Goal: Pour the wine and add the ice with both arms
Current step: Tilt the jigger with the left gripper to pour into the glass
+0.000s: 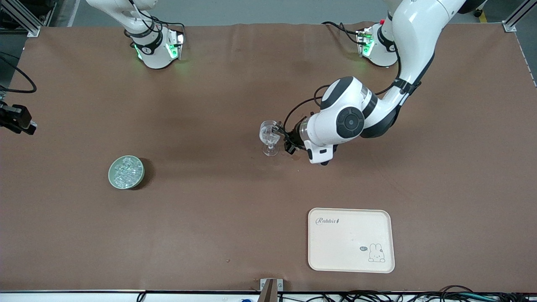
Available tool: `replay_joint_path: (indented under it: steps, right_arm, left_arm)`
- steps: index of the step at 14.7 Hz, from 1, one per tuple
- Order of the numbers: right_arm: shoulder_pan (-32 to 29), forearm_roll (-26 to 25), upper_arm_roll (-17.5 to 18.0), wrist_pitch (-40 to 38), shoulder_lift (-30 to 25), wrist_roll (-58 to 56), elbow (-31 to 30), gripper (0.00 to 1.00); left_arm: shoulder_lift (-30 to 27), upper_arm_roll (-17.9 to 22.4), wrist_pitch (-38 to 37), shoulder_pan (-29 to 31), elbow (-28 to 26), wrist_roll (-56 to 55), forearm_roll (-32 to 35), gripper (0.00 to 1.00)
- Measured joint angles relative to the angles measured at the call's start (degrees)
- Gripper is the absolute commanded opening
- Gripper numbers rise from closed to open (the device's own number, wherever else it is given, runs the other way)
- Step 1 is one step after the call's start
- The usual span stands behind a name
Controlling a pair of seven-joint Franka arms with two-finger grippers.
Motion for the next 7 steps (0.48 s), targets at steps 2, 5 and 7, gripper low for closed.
replay_joint_path:
  steps: [2, 5, 7]
  right_arm:
    - [0.00, 0.01, 0.00, 0.00, 0.00, 0.00, 0.00, 0.01]
    - [0.00, 0.02, 0.00, 0.00, 0.00, 0.00, 0.00, 0.01]
    - [0.00, 0.03, 0.00, 0.00, 0.00, 0.00, 0.00, 0.01]
  left_arm:
    - [0.00, -0.67, 0.00, -0.01, 0.00, -1.83, 1.57, 0.01]
    - [0.00, -0.88, 0.00, 0.02, 0.05, -2.16, 1.78, 0.01]
    - [0.00, -0.88, 0.00, 0.15, 0.29, -2.17, 0.58, 0.01]
